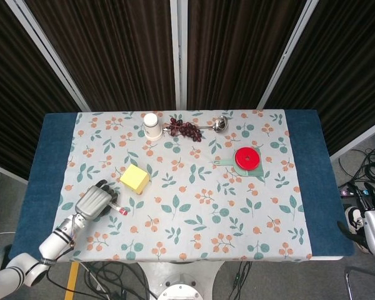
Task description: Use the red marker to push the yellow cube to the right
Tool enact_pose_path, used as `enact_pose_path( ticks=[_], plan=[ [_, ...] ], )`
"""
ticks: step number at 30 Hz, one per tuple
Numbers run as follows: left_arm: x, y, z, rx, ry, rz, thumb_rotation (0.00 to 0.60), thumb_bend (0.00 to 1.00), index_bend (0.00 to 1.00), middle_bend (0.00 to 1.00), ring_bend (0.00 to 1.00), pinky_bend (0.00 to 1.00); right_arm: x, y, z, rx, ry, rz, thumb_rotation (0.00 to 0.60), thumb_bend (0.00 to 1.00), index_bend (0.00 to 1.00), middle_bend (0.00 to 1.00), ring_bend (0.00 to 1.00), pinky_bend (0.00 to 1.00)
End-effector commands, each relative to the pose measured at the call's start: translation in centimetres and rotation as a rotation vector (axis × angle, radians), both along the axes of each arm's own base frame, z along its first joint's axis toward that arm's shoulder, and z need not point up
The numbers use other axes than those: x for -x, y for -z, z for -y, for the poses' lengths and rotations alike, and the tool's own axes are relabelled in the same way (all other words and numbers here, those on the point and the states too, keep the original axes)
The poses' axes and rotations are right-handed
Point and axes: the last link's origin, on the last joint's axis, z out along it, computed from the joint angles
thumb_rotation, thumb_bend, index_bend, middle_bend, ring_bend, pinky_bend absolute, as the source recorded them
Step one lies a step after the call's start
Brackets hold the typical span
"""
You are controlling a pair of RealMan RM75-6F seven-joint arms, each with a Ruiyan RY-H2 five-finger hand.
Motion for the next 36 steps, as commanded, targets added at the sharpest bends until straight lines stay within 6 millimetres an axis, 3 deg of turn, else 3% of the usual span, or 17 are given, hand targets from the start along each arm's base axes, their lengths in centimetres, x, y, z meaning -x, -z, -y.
enact_pose_path(
  ticks=[1, 12, 20, 30, 36],
  plan=[
    [0.0, 0.1, 0.0, -0.003, 0.002, 0.003, 0.600, 0.42, 0.56, 0.61, 0.41, 0.24, 0.0, 0.0, 0.0, 0.000, 0.001, 0.001, 0.600, 0.12, 0.07, 0.20, 0.03, 0.12],
    [0.1, -0.3, -0.1, -0.032, 0.012, 0.031, 0.600, 0.42, 0.63, 0.69, 0.45, 0.24, -0.1, -0.2, -0.1, 0.006, -0.001, 0.000, 0.600, 0.12, 0.08, 0.20, 0.03, 0.12],
    [0.7, -2.5, -0.8, -0.107, -0.018, 0.064, 0.600, 0.42, 0.63, 0.69, 0.46, 0.26, 0.0, -0.3, -0.1, 0.011, -0.003, 0.002, 0.600, 0.12, 0.08, 0.20, 0.03, 0.12],
    [2.9, -6.0, -3.7, -0.178, -0.059, 0.062, 0.600, 0.42, 0.63, 0.69, 0.46, 0.26, 0.0, -0.4, 0.0, 0.012, 0.001, 0.001, 0.600, 0.12, 0.07, 0.20, 0.03, 0.12],
    [3.3, -6.5, -6.0, -0.179, -0.056, 0.048, 0.600, 0.42, 0.63, 0.69, 0.46, 0.26, -0.1, -0.3, 0.0, 0.011, 0.002, -0.003, 0.600, 0.12, 0.08, 0.20, 0.03, 0.12]
  ],
)
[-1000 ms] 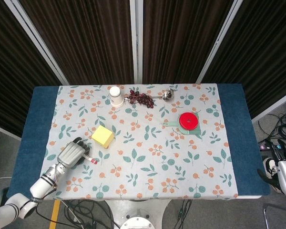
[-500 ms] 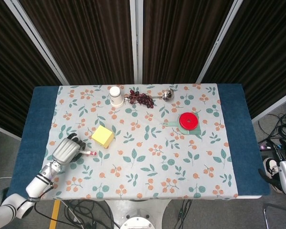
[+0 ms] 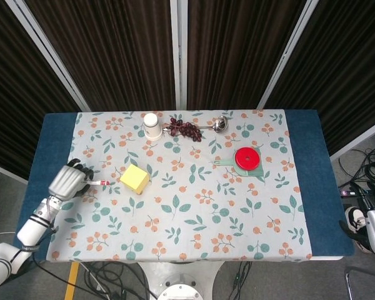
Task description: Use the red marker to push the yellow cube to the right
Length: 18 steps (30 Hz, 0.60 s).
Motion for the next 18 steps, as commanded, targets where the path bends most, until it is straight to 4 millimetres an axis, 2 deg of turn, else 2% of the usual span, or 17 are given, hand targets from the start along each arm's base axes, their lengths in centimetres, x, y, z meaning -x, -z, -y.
enact_pose_path(
  ticks=[1, 9, 18],
  plan=[
    [-0.2, 0.1, -1.7, 0.010, 0.006, 0.000, 0.600, 0.42, 0.63, 0.69, 0.46, 0.26, -0.1, 0.0, 0.0, 0.000, 0.001, -0.001, 0.600, 0.12, 0.08, 0.20, 0.03, 0.12],
    [-1.9, 2.0, -3.4, 0.058, 0.062, -0.005, 0.600, 0.42, 0.63, 0.69, 0.45, 0.26, -0.1, -0.1, 0.0, 0.003, 0.010, -0.006, 0.600, 0.12, 0.07, 0.21, 0.03, 0.12],
    [-3.8, 4.2, -3.6, 0.110, 0.113, 0.011, 0.600, 0.42, 0.63, 0.69, 0.46, 0.27, -0.1, 0.0, 0.1, -0.001, 0.015, -0.006, 0.600, 0.12, 0.08, 0.21, 0.03, 0.12]
  ],
)
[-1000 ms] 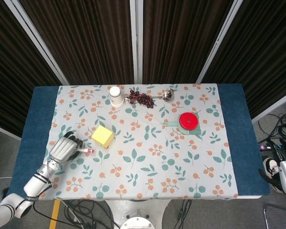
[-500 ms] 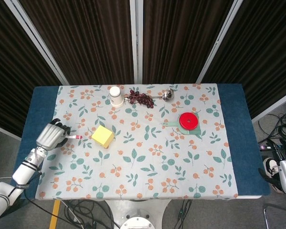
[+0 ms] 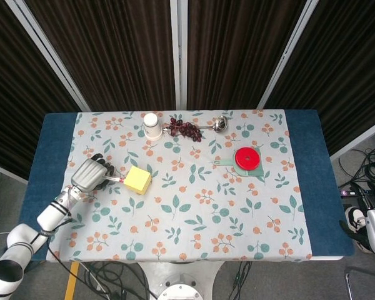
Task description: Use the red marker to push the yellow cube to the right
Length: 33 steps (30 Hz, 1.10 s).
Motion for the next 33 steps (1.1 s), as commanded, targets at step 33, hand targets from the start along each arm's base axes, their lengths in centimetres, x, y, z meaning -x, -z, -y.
enact_pose_path(
  ticks=[33],
  plan=[
    [-11.0, 7.8, -1.7, 0.120, -0.028, 0.156, 0.600, 0.42, 0.63, 0.69, 0.46, 0.27, 1.1, -0.4, -0.5, 0.013, 0.022, 0.011, 0.600, 0.12, 0.08, 0.21, 0.03, 0.12]
  ],
)
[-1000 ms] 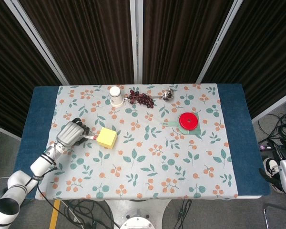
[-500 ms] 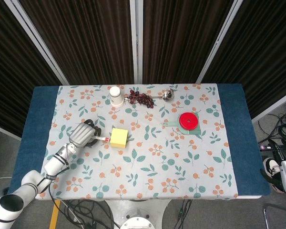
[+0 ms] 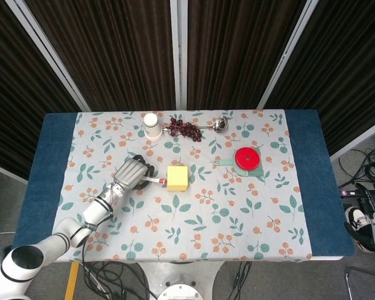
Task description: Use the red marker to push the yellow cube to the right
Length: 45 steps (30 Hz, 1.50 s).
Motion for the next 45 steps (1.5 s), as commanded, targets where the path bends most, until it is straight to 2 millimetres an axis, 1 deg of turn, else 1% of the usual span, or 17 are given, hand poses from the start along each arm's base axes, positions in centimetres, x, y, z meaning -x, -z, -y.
enact_pose_path(
  ticks=[1, 4, 10, 12, 15, 17, 25, 34, 39, 45],
  plan=[
    [-0.5, 0.2, -0.2, 0.001, -0.003, 0.006, 0.600, 0.42, 0.63, 0.69, 0.46, 0.27, 0.1, 0.0, 0.0, 0.001, 0.000, 0.002, 0.600, 0.12, 0.08, 0.21, 0.03, 0.12],
    [0.1, -0.4, -0.3, -0.018, -0.020, 0.001, 0.600, 0.42, 0.63, 0.69, 0.46, 0.27, 0.1, 0.0, 0.1, -0.002, -0.003, 0.005, 0.600, 0.12, 0.08, 0.21, 0.03, 0.12],
    [2.5, -2.1, 0.1, -0.050, -0.061, -0.039, 0.600, 0.42, 0.63, 0.69, 0.46, 0.27, 0.2, 0.1, 0.3, -0.008, -0.011, 0.011, 0.600, 0.12, 0.07, 0.21, 0.03, 0.12],
    [2.9, -2.3, 0.3, -0.050, -0.077, -0.045, 0.600, 0.42, 0.63, 0.69, 0.46, 0.27, 0.3, 0.2, 0.3, -0.008, -0.014, 0.014, 0.600, 0.12, 0.08, 0.21, 0.03, 0.12],
    [2.7, -2.1, 0.2, -0.040, -0.102, -0.038, 0.600, 0.42, 0.63, 0.69, 0.46, 0.27, 0.4, 0.2, 0.3, -0.008, -0.013, 0.016, 0.600, 0.12, 0.08, 0.21, 0.03, 0.12],
    [2.3, -1.8, 0.1, -0.035, -0.112, -0.029, 0.600, 0.42, 0.63, 0.69, 0.46, 0.27, 0.5, 0.2, 0.2, -0.008, -0.012, 0.015, 0.600, 0.12, 0.08, 0.21, 0.03, 0.12],
    [-1.3, 0.0, -1.0, -0.003, -0.122, 0.021, 0.600, 0.42, 0.63, 0.69, 0.45, 0.27, 0.6, -0.2, -0.1, 0.001, -0.005, 0.009, 0.600, 0.12, 0.07, 0.21, 0.03, 0.12],
    [-4.9, 2.1, -1.9, 0.032, -0.097, 0.000, 0.600, 0.42, 0.63, 0.69, 0.46, 0.27, 0.6, -0.4, 0.0, -0.001, -0.002, 0.005, 0.600, 0.12, 0.08, 0.21, 0.03, 0.12],
    [-7.3, 3.4, -1.8, 0.056, -0.070, 0.001, 0.600, 0.42, 0.63, 0.69, 0.46, 0.27, 0.6, -0.4, 0.0, -0.003, 0.000, 0.005, 0.600, 0.12, 0.08, 0.21, 0.03, 0.12],
    [-10.0, 4.8, -1.0, 0.088, -0.041, 0.008, 0.600, 0.42, 0.63, 0.69, 0.46, 0.27, 0.8, -0.5, -0.1, -0.004, 0.002, 0.005, 0.600, 0.12, 0.08, 0.21, 0.03, 0.12]
  ],
)
